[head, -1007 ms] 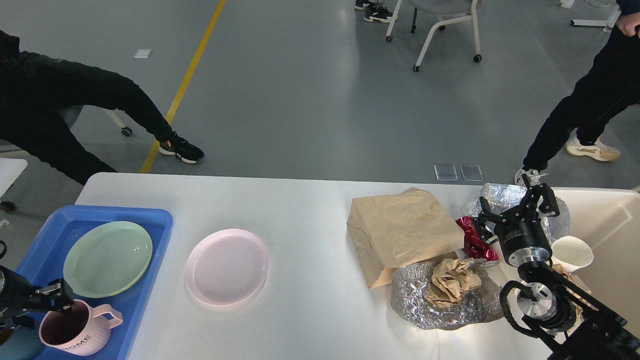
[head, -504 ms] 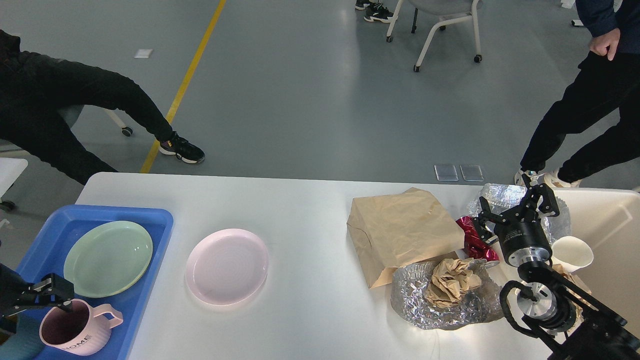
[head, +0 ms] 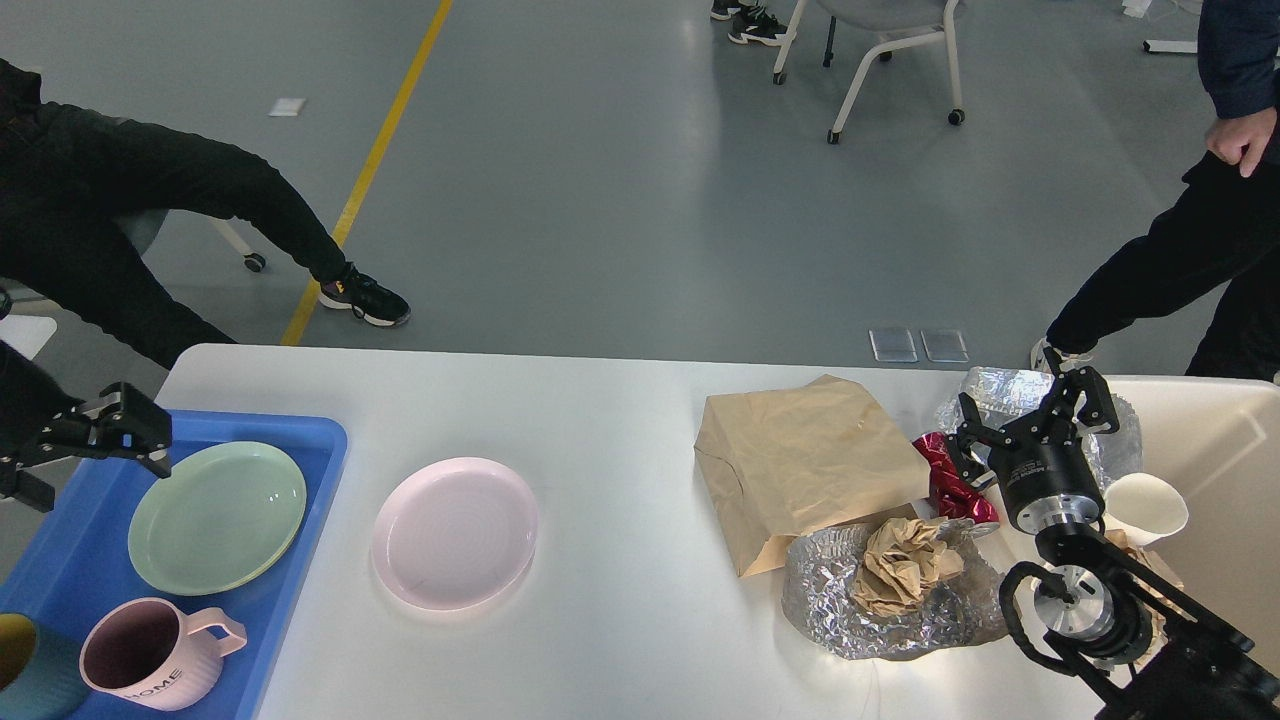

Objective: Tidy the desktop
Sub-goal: 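Open the left gripper and raise it away from the mug, then move the left gripper down to the pink saucer's edge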

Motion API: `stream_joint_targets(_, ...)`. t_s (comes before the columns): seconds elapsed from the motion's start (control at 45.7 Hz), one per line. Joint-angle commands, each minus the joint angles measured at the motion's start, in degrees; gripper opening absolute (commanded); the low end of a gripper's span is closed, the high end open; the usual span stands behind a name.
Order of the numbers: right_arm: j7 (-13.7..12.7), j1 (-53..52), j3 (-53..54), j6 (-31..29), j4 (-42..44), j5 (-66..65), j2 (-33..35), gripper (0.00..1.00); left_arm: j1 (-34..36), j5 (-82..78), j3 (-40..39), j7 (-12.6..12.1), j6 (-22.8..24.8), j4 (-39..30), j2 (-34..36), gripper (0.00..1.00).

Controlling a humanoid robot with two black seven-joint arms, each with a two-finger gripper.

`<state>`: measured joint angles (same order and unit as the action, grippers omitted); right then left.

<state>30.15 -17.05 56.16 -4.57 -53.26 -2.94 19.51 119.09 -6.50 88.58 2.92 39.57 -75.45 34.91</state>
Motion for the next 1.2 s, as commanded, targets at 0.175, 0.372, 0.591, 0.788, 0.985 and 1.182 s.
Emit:
stream_joint_targets(0.175, 0.0, 0.0, 0.0, 0.0, 0.0, 0.0, 0.0, 1.00, 19.7, 11.9, 1.1, 0.0, 0.0, -13.1, -16.5, 0.94)
stream_joint_targets(0.372, 0.0, 0.0, 0.0, 0.0, 0.0, 0.0, 0.0, 1.00, 30.9, 18.0, 0.8, -0.1, 0.6, -19.2, -20.3, 0.94)
stream_joint_targets(0.591, -0.1, 0.0, 0.0, 0.0, 0.0, 0.0, 0.0, 1.00, 29.6, 19.3, 0.2, 0.8, 2.0, -19.3, -20.9, 0.95)
stream_joint_targets(0.788, 0.0, 0.0, 0.0, 0.0, 0.0, 0.0, 0.0, 1.00, 29.8, 19.2, 0.1, 0.7, 1.9, -19.2, -20.4, 0.95)
stream_joint_targets(0.985, -0.1, 0.0, 0.0, 0.0, 0.0, 0.0, 0.0, 1.00, 31.6, 20.8, 0.6, 0.5, 2.7, -19.7, -21.1, 0.95)
stream_joint_targets(1.182, 0.0, 0.0, 0.0, 0.0, 0.0, 0.0, 0.0, 1.00, 29.2, 25.8, 0.9, 0.5, 1.7, -20.0, -20.5, 0.95)
